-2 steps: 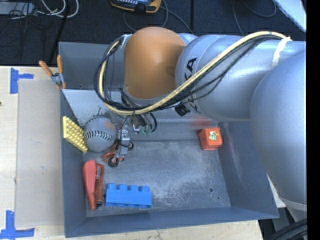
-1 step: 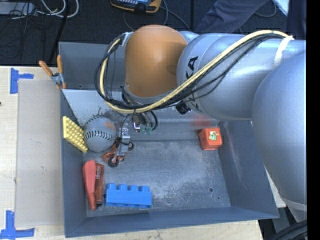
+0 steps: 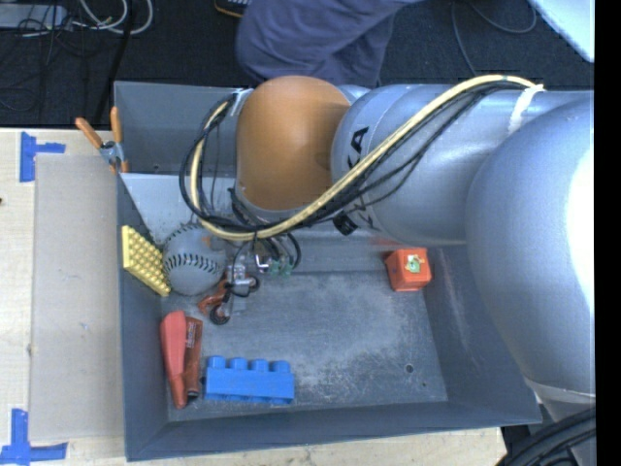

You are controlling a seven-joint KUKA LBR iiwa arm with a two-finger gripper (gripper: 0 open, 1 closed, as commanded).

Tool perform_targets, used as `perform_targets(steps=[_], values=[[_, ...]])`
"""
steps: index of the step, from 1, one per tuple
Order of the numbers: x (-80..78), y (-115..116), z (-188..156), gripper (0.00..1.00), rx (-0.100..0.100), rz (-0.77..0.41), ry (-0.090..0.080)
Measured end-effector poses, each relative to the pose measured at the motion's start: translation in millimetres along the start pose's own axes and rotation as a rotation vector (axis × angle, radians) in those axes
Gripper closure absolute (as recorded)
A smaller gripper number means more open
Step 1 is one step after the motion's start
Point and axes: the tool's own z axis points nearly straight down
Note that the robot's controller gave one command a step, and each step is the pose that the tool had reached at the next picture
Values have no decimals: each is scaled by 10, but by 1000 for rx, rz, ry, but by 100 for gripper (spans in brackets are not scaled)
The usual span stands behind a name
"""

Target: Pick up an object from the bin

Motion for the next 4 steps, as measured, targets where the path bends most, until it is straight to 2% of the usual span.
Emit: perform_targets(steps=[1, 2, 3, 4], values=[[38, 52, 581, 0, 0, -54, -3], [-107, -62, 799, 0, -6, 24, -23], [-68, -223, 887, 0, -6, 117, -33], [-7, -320, 1005, 0, -6, 137, -24]])
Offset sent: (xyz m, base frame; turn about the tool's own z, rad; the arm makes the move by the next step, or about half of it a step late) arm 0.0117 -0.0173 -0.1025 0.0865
